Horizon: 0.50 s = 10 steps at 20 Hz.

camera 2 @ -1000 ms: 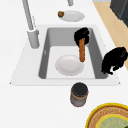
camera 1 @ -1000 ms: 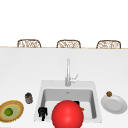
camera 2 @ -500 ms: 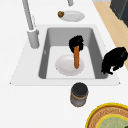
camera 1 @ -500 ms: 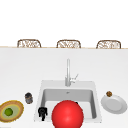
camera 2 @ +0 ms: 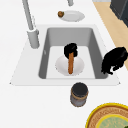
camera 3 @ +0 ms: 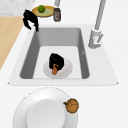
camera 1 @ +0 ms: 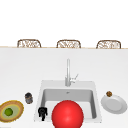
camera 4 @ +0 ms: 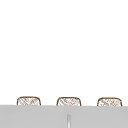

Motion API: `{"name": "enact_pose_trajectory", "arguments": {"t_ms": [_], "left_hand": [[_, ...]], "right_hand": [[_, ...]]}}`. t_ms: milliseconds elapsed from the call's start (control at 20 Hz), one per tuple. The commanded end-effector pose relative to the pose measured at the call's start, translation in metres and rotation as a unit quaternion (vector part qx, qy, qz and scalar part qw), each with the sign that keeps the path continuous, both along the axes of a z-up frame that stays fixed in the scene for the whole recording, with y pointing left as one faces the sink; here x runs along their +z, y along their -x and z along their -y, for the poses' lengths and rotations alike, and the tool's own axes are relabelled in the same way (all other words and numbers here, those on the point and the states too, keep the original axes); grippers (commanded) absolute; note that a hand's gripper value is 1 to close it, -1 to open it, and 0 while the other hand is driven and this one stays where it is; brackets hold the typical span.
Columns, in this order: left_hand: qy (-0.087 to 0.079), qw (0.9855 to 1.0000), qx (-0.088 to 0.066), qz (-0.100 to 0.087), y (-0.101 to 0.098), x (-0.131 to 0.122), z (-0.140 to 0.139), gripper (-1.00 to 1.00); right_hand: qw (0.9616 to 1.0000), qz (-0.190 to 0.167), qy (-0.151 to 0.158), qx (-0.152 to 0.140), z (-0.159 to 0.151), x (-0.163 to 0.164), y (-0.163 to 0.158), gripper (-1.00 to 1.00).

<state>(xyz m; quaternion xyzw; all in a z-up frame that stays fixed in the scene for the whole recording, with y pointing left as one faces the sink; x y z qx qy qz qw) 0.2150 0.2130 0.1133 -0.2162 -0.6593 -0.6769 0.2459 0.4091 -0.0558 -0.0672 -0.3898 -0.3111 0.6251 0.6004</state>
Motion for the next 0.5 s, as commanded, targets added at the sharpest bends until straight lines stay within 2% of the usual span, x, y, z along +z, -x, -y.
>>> {"name": "enact_pose_trajectory", "arguments": {"t_ms": [0, 250, 350, 400, 450], "left_hand": [[0.000, 1.0000, 0.000, 0.000, 0.000, 0.000, 0.000, 0.00], [0.000, 1.0000, 0.000, 0.000, 0.000, 0.000, 0.000, 0.00], [0.000, 1.0000, 0.000, 0.000, 0.000, 0.000, 0.000, 0.00], [0.000, 1.0000, 0.000, 0.000, 0.000, 0.000, 0.000, 0.00], [0.000, 1.0000, 0.000, 0.000, 0.000, 0.000, 0.000, 0.00]], "right_hand": [[0.9991, 0.000, -0.003, -0.041, -0.004, -0.020, -0.017, 1.00], [0.9992, -0.009, -0.007, -0.039, -0.006, -0.044, -0.036, 1.00], [0.9994, -0.011, 0.001, -0.034, -0.016, -0.044, -0.029, 1.00], [0.9994, -0.020, 0.005, -0.028, -0.016, -0.042, -0.029, -1.00], [0.9990, -0.039, 0.019, -0.009, -0.011, -0.032, -0.030, -1.00]]}}
